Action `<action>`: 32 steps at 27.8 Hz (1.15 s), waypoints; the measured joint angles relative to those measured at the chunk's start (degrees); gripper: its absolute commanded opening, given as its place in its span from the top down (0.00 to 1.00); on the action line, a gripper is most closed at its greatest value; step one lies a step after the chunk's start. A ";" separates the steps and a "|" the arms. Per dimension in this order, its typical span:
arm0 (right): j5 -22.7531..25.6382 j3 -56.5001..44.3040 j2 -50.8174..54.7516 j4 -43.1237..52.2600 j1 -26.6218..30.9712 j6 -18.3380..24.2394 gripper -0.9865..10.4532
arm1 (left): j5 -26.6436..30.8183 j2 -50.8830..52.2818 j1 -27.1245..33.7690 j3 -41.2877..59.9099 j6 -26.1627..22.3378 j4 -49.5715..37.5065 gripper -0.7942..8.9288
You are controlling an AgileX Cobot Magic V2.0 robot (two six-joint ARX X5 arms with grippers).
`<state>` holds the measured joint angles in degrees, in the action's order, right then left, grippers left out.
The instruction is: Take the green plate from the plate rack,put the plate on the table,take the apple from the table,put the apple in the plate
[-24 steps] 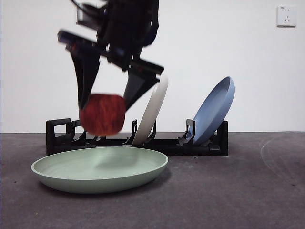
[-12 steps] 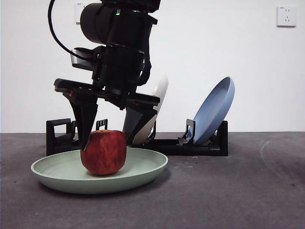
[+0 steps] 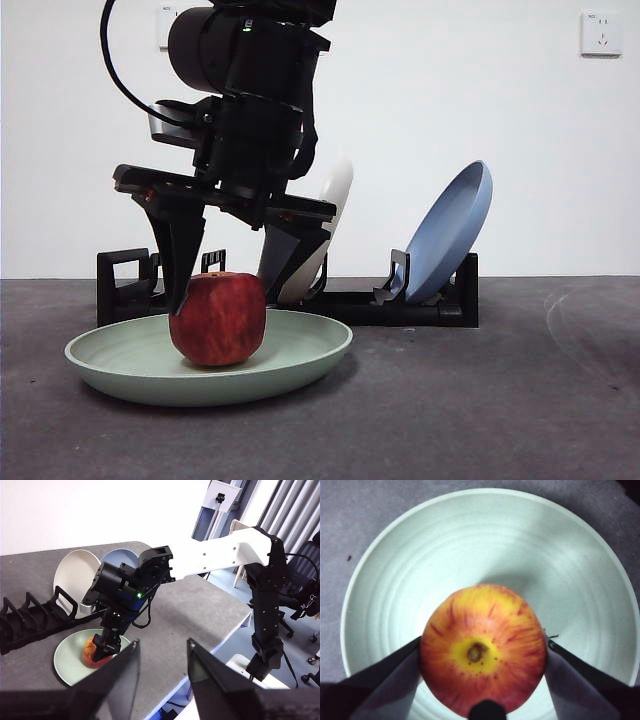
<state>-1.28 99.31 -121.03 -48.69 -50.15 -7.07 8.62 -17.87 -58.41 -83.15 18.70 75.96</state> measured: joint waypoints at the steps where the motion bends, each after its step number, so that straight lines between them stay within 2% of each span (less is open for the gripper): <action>1: 0.00 0.02 0.00 -0.13 0.00 0.00 0.44 | 0.02 0.00 0.00 0.00 0.00 0.00 0.76; 10: -0.04 3.69 -0.57 -7.76 0.00 -0.20 0.44 | 0.02 0.00 0.00 0.00 0.00 0.00 0.76; 15: -0.20 12.13 -0.55 -11.61 0.02 -0.13 0.44 | 0.00 0.00 0.00 0.00 0.00 0.00 0.76; 18: -0.02 17.79 -0.55 -17.92 0.00 0.81 0.44 | 0.02 0.00 0.00 0.00 0.00 0.00 0.76; 23: 3.80 30.69 0.17 -29.03 0.44 3.43 0.45 | 1.95 0.00 -0.04 0.00 0.00 -0.02 0.76; 27: 4.31 33.07 7.10 -29.00 0.76 3.96 0.45 | 5.18 0.00 -0.35 0.15 0.00 -0.02 0.76; 32: 4.28 31.85 21.22 -29.00 0.83 3.93 0.45 | 9.09 0.00 -1.62 1.73 0.00 -0.35 0.76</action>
<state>3.01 131.15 -99.81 -77.69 -49.32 -3.14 17.72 -17.87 -60.03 -81.43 18.70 75.61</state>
